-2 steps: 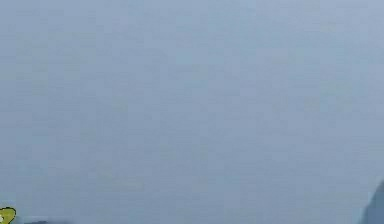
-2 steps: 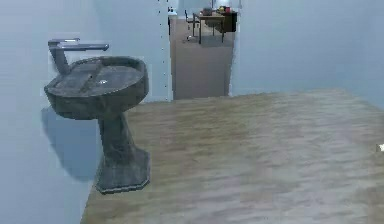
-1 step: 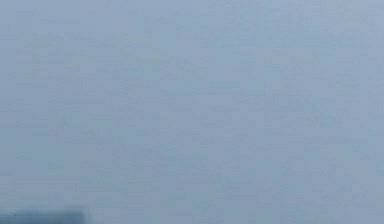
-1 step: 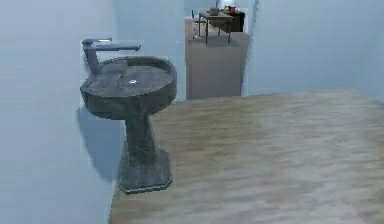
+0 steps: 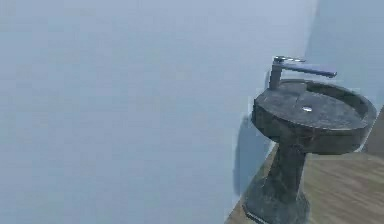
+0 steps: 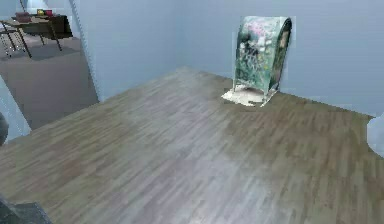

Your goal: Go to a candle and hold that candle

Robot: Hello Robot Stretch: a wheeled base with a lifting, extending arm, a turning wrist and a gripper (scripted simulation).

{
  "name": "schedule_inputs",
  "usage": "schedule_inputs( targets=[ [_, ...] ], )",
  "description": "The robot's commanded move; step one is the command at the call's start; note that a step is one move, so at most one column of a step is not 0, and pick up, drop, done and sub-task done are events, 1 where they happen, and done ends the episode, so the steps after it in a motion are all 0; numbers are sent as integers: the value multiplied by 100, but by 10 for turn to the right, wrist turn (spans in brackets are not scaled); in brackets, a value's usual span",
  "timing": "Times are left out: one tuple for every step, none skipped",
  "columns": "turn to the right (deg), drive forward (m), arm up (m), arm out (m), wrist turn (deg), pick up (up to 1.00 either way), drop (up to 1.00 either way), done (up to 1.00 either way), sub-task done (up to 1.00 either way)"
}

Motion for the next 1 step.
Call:
schedule_inputs(
  targets=[
    [300, 0, 0, 0, 0, 0, 0, 0, 0]
  ],
)
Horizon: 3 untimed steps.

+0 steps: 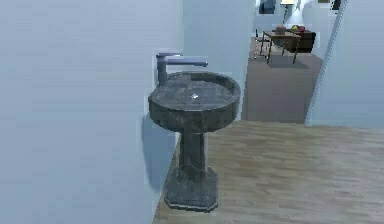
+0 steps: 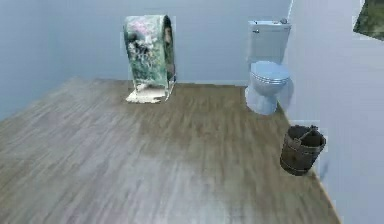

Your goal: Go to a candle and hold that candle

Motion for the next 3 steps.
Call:
schedule_inputs(
  targets=[
    [0, 5, 0, 0, 0, 0, 0, 0, 0],
    [450, 0, 0, 0, 0, 0, 0, 0, 0],
    [450, 0, 0, 0, 0, 0, 0, 0, 0]
  ],
)
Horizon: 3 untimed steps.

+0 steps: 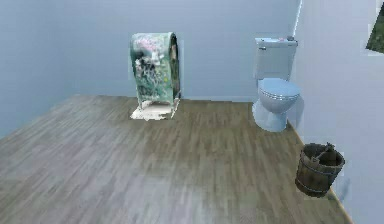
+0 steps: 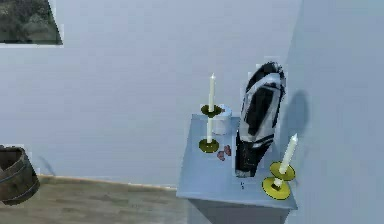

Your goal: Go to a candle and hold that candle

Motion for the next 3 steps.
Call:
schedule_inputs(
  targets=[
    [270, 0, 0, 0, 0, 0, 0, 0, 0],
    [0, 0, 50, 0, 0, 0, 0, 0, 0],
    [0, 0, 38, 0, 0, 0, 0, 0, 0]
  ],
)
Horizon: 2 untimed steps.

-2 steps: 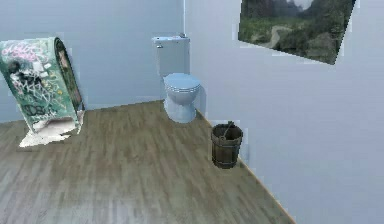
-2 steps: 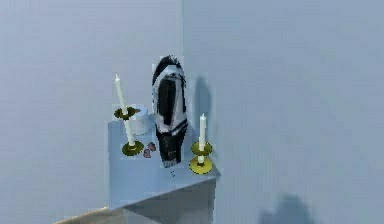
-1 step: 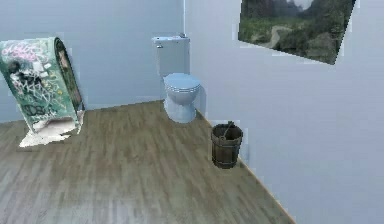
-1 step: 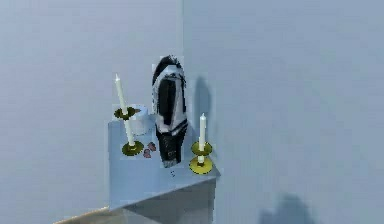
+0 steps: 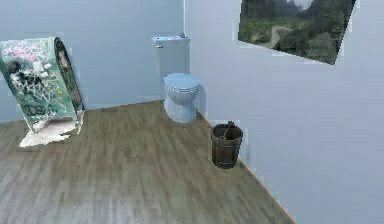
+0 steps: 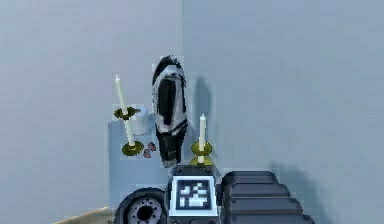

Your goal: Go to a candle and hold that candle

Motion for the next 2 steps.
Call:
schedule_inputs(
  targets=[
    [0, 0, 0, 24, 0, 0, 0, 0, 0],
    [0, 0, 0, 0, 450, 0, 0, 0, 0]
  ],
)
